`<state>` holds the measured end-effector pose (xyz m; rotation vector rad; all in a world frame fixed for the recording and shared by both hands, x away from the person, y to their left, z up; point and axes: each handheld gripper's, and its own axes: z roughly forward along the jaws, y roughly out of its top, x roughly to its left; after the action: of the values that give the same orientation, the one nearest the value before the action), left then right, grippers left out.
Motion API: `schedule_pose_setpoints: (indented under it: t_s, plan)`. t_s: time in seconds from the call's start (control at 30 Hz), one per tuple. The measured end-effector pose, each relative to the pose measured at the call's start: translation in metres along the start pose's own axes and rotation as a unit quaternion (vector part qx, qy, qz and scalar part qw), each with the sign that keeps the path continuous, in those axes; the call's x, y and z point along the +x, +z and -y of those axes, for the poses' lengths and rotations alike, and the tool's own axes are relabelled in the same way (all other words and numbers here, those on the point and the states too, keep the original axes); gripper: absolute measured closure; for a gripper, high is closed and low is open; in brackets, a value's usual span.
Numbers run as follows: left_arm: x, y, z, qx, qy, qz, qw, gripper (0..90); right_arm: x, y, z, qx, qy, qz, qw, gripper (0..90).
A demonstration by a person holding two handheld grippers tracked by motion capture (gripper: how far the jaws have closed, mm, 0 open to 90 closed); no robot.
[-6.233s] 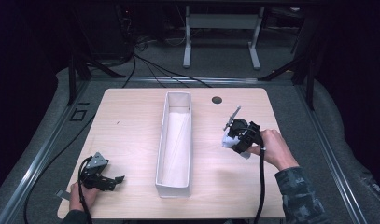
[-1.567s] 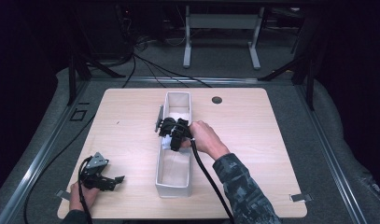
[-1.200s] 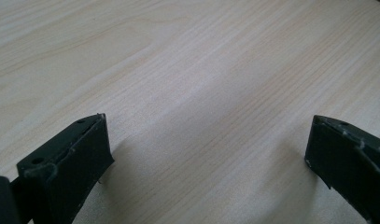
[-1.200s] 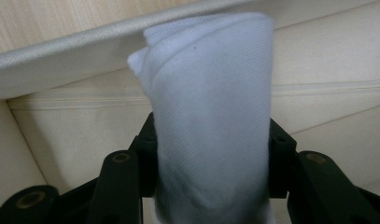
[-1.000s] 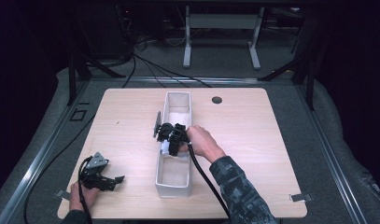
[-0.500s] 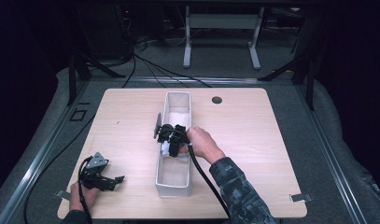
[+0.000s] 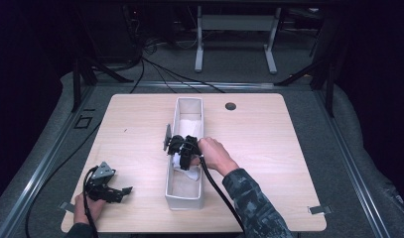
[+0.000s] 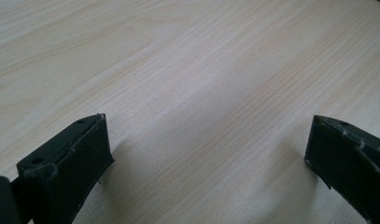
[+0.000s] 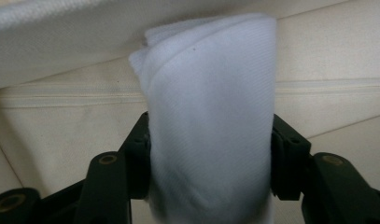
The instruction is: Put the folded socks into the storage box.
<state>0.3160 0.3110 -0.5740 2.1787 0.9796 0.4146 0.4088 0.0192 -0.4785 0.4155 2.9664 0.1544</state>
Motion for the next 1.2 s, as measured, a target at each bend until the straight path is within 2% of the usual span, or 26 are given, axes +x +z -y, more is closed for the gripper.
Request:
schedule_pose_setpoints:
  t_s: [0.2, 0.47, 0.53, 0.73, 0.83, 0.87, 1.2]
  plan:
    - [0.000, 0.000, 0.000, 0.000, 0.000, 0.000, 1.0000, 0.1, 0.003, 0.005, -0.002, 0.001, 0.005, -0.010, 0.9999, 31.7]
    - [0.000, 0.000, 0.000, 0.000, 0.000, 0.000, 1.0000, 0.1, 0.004, 0.000, 0.000, -0.003, 0.005, -0.027, 0.9996, 18.1]
    - [0.000, 0.000, 0.000, 0.000, 0.000, 0.000, 1.0000, 0.1, 0.003, -0.002, 0.001, -0.011, 0.003, -0.033, 0.9994, 14.9]
    - [0.000, 0.000, 0.000, 0.000, 0.000, 0.000, 1.0000, 0.1, 0.002, -0.015, 0.006, -0.042, 0.011, -0.031, 0.9986, 5.4]
    - [0.000, 0.000, 0.000, 0.000, 0.000, 0.000, 1.0000, 0.1, 0.001, -0.023, 0.010, -0.060, 0.017, -0.027, 0.9977, 3.5]
    - [0.000, 0.000, 0.000, 0.000, 0.000, 0.000, 1.0000, 0.1, 0.000, -0.027, 0.011, -0.057, 0.018, -0.030, 0.9978, 3.0]
    - [0.000, 0.000, 0.000, 0.000, 0.000, 0.000, 1.0000, 0.1, 0.001, -0.058, 0.028, -0.088, 0.025, -0.015, 0.9957, 0.6]
